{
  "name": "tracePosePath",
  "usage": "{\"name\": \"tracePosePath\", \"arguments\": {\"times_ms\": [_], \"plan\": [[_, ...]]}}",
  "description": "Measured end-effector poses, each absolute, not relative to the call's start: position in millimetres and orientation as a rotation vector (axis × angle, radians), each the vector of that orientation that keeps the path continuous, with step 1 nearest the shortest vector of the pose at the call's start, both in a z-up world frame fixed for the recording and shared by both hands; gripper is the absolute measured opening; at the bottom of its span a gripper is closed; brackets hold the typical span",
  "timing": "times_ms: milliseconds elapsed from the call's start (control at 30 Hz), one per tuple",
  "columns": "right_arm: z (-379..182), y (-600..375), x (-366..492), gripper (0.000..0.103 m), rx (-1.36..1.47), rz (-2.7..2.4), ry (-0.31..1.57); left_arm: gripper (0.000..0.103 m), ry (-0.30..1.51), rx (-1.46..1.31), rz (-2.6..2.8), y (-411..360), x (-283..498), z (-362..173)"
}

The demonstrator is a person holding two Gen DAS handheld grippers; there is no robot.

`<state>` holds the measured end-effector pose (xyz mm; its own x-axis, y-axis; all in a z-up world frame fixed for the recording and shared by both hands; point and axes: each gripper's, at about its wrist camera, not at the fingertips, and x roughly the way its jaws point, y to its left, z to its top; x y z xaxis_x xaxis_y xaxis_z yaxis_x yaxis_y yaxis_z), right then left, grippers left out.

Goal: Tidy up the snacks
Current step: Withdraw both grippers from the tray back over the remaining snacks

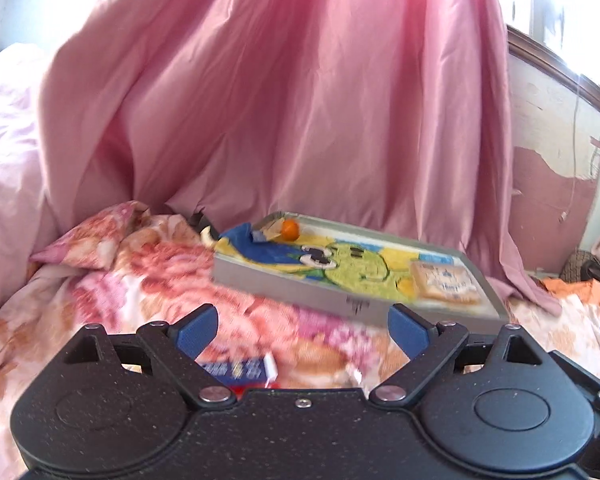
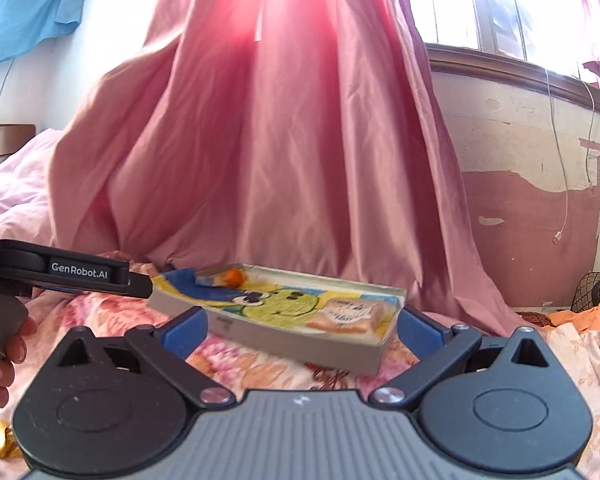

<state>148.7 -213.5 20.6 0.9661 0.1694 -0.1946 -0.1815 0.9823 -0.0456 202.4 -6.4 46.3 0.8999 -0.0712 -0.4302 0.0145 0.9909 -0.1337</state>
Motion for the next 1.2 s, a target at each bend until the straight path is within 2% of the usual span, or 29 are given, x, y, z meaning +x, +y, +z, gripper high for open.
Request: {"name": "tracePosePath", "arguments": {"times_ms": [267,567,1200], "plan": [[2.5,-193.2,104.8,0.103,-0.066,0.208,0.268,0.092,0.506,-0.088,-0.059,10.5,144.5,29.2],[-22.8,-179.7,81.9,0.103,-0.058,0.222,0.417,0.092,0.659,-0.084,-0.057,26.3,112.2,2.3],[-68.0,-179.3,101.4,0.103,-0.033,0.192,0.679,0.092,0.879,-0.090,0.054,35.0,127.4,-32.4]]}}
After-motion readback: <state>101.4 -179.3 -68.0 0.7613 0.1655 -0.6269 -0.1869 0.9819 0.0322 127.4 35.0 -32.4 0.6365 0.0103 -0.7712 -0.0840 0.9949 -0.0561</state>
